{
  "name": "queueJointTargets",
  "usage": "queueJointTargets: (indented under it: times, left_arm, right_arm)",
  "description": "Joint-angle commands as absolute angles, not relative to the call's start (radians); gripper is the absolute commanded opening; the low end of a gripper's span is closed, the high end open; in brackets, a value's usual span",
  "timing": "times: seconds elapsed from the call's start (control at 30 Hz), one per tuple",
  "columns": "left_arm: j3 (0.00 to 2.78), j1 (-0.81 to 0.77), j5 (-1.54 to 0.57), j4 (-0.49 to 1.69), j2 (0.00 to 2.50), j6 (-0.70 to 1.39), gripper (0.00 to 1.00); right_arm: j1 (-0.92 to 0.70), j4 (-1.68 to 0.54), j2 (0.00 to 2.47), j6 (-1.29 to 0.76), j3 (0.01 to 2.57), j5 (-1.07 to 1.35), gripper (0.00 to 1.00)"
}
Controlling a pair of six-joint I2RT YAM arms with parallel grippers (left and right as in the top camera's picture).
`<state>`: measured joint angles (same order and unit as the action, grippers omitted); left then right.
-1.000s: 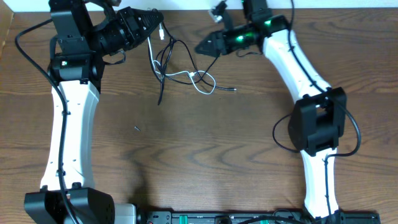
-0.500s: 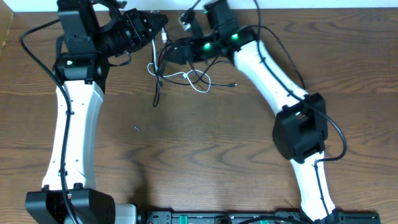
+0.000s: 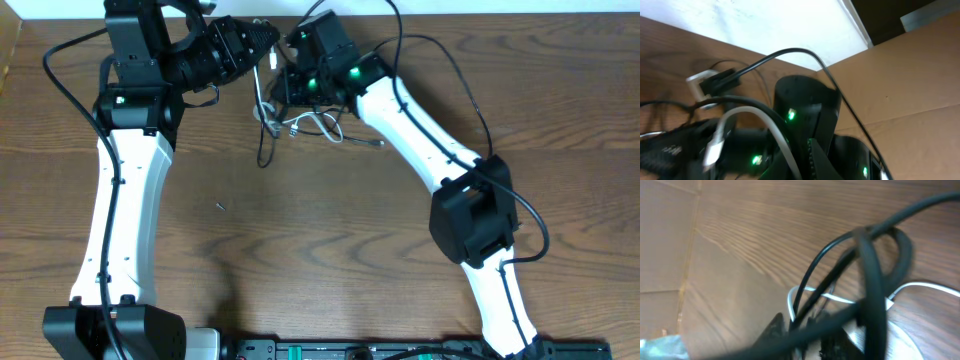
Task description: Untangle cables
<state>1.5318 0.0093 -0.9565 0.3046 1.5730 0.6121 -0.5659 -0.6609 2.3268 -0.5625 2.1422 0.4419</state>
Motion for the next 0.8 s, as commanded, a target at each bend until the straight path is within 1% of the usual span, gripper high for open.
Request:
queueJointTargets:
  times: [0.0, 0.07, 0.2, 0.33, 0.5, 0.63, 0.77]
  left_arm:
    - [1.542, 0.008, -0.948, 0.308, 1.575, 0.575, 0.08]
    - [1.542, 0.008, -0.948, 0.313, 1.575, 0.556, 0.08]
    - [1.542, 0.008, -0.907, 0.364, 1.575, 0.478, 0.08]
    - [1.542, 0.008, -0.727, 0.500, 1.575, 0.407, 0.08]
    - [1.542, 0.008, -0.511, 0.665, 1.575, 0.303, 0.08]
    - [1.542, 0.008, -0.420, 0.743, 1.575, 0.190, 0.08]
    - [1.542, 0.011, -0.313, 0.770, 1.575, 0.160, 0.08]
  right_arm:
    - [-0.517, -0.691, 2.295, -0.521, 2.147, 0.410, 0.05]
    - [-0.498, -0.719, 2.295, -0.480, 2.147, 0.411, 0.01]
    - [-0.451, -0.791, 2.295, -0.376, 2.147, 0.468, 0.01]
    - [-0.393, -0.881, 2.294, -0.260, 2.147, 0.535, 0.01]
    - [-0.310, -0.982, 2.294, -0.160, 2.147, 0.537, 0.01]
    - [-0.237, -1.034, 2.294, -0.106, 2.147, 0.488, 0.01]
    - [-0.172, -1.090, 2.294, -0.106, 2.147, 0.337, 0.01]
